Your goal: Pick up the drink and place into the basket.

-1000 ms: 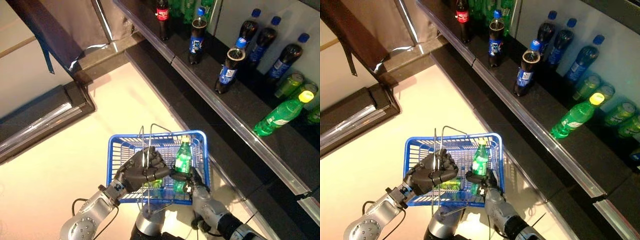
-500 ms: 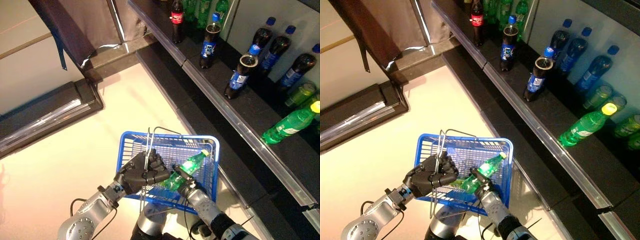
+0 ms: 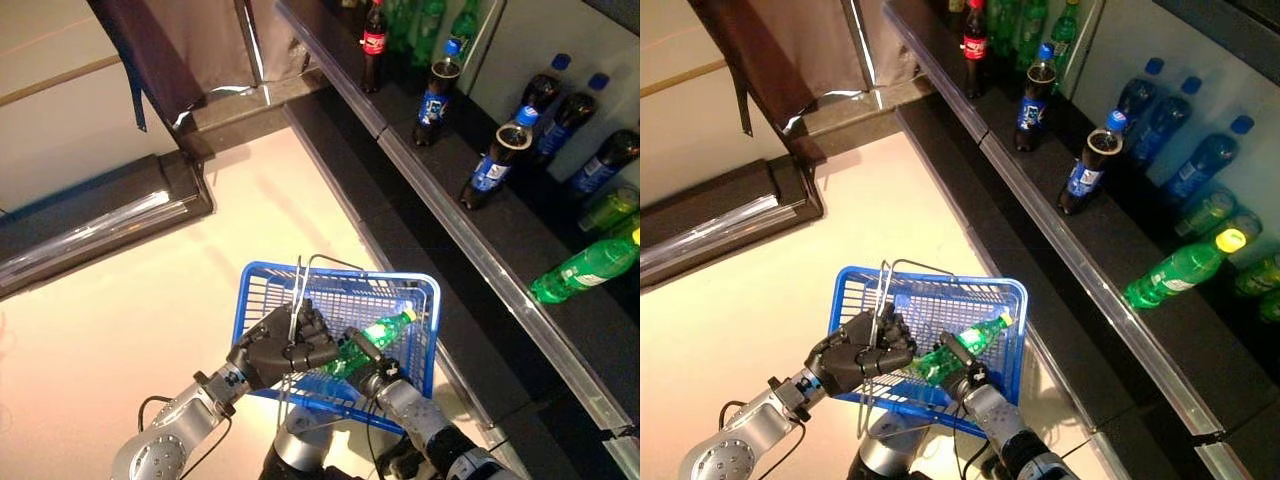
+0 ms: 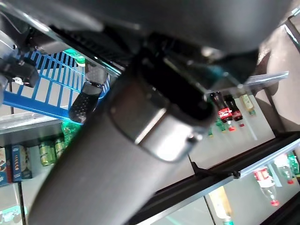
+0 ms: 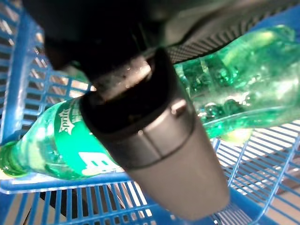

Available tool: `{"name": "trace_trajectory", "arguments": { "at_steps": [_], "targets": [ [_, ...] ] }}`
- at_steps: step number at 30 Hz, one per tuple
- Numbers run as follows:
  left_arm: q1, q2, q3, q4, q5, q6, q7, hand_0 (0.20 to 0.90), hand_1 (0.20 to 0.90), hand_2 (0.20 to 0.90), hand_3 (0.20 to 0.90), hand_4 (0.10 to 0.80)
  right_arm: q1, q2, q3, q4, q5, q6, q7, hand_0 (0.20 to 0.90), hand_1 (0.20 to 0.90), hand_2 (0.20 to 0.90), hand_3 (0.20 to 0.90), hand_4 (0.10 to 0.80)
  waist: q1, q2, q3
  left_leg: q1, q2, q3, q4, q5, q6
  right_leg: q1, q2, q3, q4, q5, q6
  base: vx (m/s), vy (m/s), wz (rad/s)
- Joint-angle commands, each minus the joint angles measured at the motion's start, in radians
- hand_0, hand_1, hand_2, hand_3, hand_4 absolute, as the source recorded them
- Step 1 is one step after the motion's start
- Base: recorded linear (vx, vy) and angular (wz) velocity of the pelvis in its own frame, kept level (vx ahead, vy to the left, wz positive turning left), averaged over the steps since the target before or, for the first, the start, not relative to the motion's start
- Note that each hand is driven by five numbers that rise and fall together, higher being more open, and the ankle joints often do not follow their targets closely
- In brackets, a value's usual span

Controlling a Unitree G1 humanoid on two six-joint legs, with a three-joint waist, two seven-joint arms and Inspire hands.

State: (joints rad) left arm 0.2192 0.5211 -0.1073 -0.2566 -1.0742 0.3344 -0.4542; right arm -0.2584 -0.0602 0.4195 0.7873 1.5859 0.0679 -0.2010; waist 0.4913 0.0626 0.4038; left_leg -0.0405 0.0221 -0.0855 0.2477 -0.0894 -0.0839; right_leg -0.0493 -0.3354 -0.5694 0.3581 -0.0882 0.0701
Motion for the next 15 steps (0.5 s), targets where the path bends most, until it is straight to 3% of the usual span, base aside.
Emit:
{"name": "trace_trajectory", "arguments": {
  "at_steps": [1, 2, 3, 4, 15],
  "targets": [
    [-0.056, -0.048, 0.056, -0.299, -0.153, -0.113, -0.172, 0.300, 0.300, 0.300, 0.200, 0.100, 0.010, 0.063, -0.017, -0.051, 0.061, 0.004, 0.066, 0.324, 0.324, 0.324, 0.227, 0.127, 0.003, -0.020, -0.072, -0.151, -0.036, 0.032, 0.111, 0.046, -0.001, 0.212, 0.095, -0.004, -0.205, 0.058, 0.046, 0.072, -0.006, 0.10],
    [-0.051, -0.047, 0.057, -0.297, -0.151, -0.114, -0.172, 0.300, 0.300, 0.300, 0.200, 0.100, 0.013, 0.058, -0.023, -0.055, 0.049, 0.000, 0.067, 0.516, 0.516, 0.516, 0.453, 0.353, 0.002, -0.023, -0.073, -0.150, -0.036, 0.032, 0.110, 0.046, 0.000, 0.213, 0.096, -0.003, -0.206, 0.058, 0.047, 0.046, -0.006, 0.08],
    [-0.050, -0.046, 0.058, -0.296, -0.151, -0.113, -0.171, 0.300, 0.300, 0.300, 0.200, 0.100, 0.015, 0.057, -0.024, -0.058, 0.043, -0.001, 0.066, 0.580, 0.580, 0.580, 0.527, 0.427, 0.002, -0.024, -0.073, -0.149, -0.036, 0.031, 0.109, 0.046, 0.000, 0.213, 0.096, -0.003, -0.207, 0.059, 0.047, 0.058, -0.007, 0.07],
    [-0.046, -0.044, 0.062, -0.296, -0.154, -0.109, -0.166, 0.300, 0.300, 0.300, 0.200, 0.100, 0.023, 0.051, -0.028, -0.062, 0.027, -0.002, 0.067, 0.900, 0.900, 0.900, 0.900, 0.800, 0.000, -0.029, -0.074, -0.145, -0.035, 0.031, 0.107, 0.045, 0.001, 0.213, 0.097, -0.001, -0.207, 0.059, 0.048, 0.052, -0.005, 0.02],
    [-0.035, -0.046, 0.068, -0.284, -0.156, -0.106, -0.141, 0.300, 0.300, 0.300, 0.200, 0.100, 0.094, 0.025, 0.003, -0.214, -0.080, -0.082, 0.090, 0.900, 0.900, 0.900, 0.900, 0.800, -0.014, -0.060, -0.073, -0.129, -0.022, 0.042, 0.097, 0.039, 0.007, 0.211, 0.099, 0.005, -0.204, 0.061, 0.054, 0.015, -0.008, 0.02]
  ]
}}
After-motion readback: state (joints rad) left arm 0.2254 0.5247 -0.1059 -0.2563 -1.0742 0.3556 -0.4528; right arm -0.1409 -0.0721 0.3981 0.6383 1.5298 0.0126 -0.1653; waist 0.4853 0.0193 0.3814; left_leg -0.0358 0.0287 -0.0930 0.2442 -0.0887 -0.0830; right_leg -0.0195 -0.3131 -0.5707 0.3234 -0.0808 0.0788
